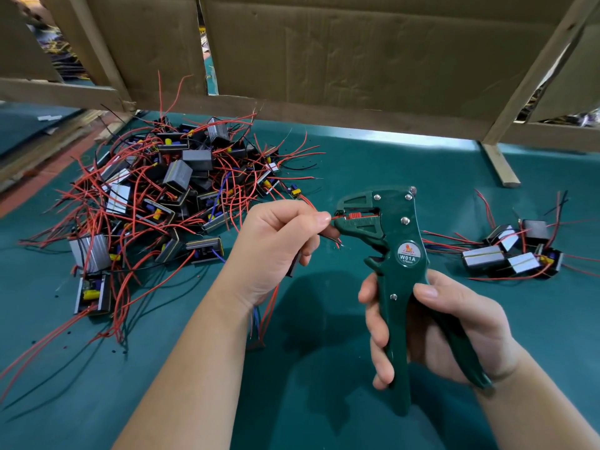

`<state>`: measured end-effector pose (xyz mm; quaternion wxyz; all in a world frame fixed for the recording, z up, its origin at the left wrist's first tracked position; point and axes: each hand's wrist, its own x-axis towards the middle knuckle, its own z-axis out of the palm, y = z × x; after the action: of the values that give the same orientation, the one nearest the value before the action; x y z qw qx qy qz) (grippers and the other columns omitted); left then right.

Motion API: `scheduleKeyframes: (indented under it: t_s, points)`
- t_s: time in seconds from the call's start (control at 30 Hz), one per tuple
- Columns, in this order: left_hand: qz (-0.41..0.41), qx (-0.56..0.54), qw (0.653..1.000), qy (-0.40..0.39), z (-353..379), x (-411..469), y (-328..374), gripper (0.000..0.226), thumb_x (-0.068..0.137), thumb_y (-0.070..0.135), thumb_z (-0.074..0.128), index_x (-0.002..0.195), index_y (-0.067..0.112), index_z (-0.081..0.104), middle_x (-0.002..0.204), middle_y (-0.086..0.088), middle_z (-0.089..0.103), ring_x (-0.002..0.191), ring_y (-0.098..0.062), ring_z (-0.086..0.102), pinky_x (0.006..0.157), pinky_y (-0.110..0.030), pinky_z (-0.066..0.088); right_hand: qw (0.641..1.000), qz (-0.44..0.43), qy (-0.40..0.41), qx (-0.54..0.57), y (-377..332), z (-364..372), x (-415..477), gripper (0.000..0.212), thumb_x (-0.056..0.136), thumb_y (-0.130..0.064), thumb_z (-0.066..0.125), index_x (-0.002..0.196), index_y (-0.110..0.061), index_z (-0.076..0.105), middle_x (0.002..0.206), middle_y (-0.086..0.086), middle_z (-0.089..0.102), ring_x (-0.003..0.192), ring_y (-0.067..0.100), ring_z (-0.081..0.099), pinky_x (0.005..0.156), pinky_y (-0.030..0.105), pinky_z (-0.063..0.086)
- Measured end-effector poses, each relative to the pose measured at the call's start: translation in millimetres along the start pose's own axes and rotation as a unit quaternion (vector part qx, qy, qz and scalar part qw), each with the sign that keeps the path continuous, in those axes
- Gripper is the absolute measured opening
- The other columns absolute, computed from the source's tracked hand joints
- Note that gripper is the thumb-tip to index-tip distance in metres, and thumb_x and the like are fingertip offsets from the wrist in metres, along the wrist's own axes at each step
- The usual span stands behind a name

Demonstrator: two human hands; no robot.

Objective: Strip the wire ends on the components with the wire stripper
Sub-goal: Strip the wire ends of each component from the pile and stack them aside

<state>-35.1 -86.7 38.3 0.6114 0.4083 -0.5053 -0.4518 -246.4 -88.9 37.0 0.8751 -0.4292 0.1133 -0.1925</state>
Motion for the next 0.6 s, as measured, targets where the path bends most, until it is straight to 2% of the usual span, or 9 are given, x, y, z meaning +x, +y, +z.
scheduleKeyframes:
  t_s: [0.13, 0.27, 0.33, 0.4, 0.47, 0.5, 0.6]
  points:
    - [0.002, 0.003, 1.000, -0.009, -0.1, -0.3, 0.6, 0.022, 0.070, 0.031, 0.061, 0.052, 0.019, 0.067, 0.057, -0.009, 0.055, 0.045, -0.010, 0.041, 0.046, -0.021, 0.038, 1.000, 0.002, 0.000, -0.001, -0.9, 0.8, -0.3, 0.038, 0.087, -0.029, 0.065, 0.112, 0.000, 0.059, 0.084, 0.019, 0.063, 0.067, 0.036, 0.065, 0.069, 0.050, 0.052]
    - [-0.005, 0.019, 1.000, -0.001, -0.8, 0.6, -0.4, 0.027, 0.072, 0.032, 0.061, 0.054, 0.013, 0.063, 0.057, -0.008, 0.056, 0.046, -0.012, 0.041, 0.046, -0.022, 0.038, 0.999, -0.003, 0.051, -0.019, 0.7, 3.1, -0.9, 0.041, 0.081, -0.036, 0.072, 0.102, -0.003, 0.062, 0.077, 0.020, 0.061, 0.059, 0.035, 0.063, 0.064, 0.049, 0.053]
    - [-0.031, 0.047, 0.998, 0.011, -2.4, 1.8, -0.8, 0.030, 0.080, 0.035, 0.059, 0.058, 0.015, 0.067, 0.050, -0.002, 0.050, 0.046, -0.014, 0.041, 0.045, -0.022, 0.036, 0.994, -0.007, 0.106, -0.024, 5.1, 8.8, 3.8, 0.045, 0.075, -0.044, 0.076, 0.094, -0.005, 0.063, 0.072, 0.020, 0.058, 0.053, 0.034, 0.060, 0.058, 0.046, 0.052]
    - [-0.100, 0.073, 0.992, 0.025, -5.3, 4.0, -1.9, 0.041, 0.091, 0.039, 0.048, 0.062, 0.020, 0.072, 0.047, 0.002, 0.040, 0.048, -0.015, 0.041, 0.043, -0.022, 0.034, 0.979, -0.006, 0.200, -0.039, 9.8, 15.7, 11.3, 0.047, 0.070, -0.048, 0.077, 0.083, -0.006, 0.060, 0.064, 0.018, 0.053, 0.042, 0.028, 0.052, 0.048, 0.038, 0.048]
    - [-0.167, 0.124, 0.978, 0.000, -6.7, 5.9, -5.3, 0.052, 0.099, 0.039, 0.038, 0.069, 0.017, 0.075, 0.048, 0.006, 0.029, 0.050, -0.014, 0.042, 0.041, -0.021, 0.033, 0.954, 0.008, 0.299, -0.034, 11.0, 17.4, 17.7, 0.044, 0.069, -0.048, 0.074, 0.075, -0.008, 0.056, 0.057, 0.013, 0.046, 0.034, 0.023, 0.041, 0.040, 0.030, 0.040]
    - [-0.187, 0.148, 0.971, -0.019, -5.5, 5.2, -7.3, 0.053, 0.101, 0.037, 0.036, 0.073, 0.016, 0.075, 0.049, 0.007, 0.026, 0.051, -0.014, 0.042, 0.041, -0.021, 0.033, 0.947, 0.018, 0.322, -0.020, 10.0, 17.3, 18.9, 0.044, 0.069, -0.049, 0.070, 0.075, -0.009, 0.056, 0.056, 0.011, 0.046, 0.033, 0.022, 0.039, 0.039, 0.028, 0.038]
    - [-0.190, 0.166, 0.966, -0.049, -1.7, 2.0, -9.4, 0.046, 0.101, 0.034, 0.041, 0.073, 0.022, 0.074, 0.050, 0.008, 0.028, 0.051, -0.012, 0.043, 0.042, -0.018, 0.033, 0.957, -0.010, 0.287, 0.029, 2.7, 12.2, 16.9, 0.045, 0.077, -0.049, 0.057, 0.084, -0.006, 0.063, 0.066, 0.014, 0.055, 0.046, 0.029, 0.052, 0.047, 0.037, 0.049]
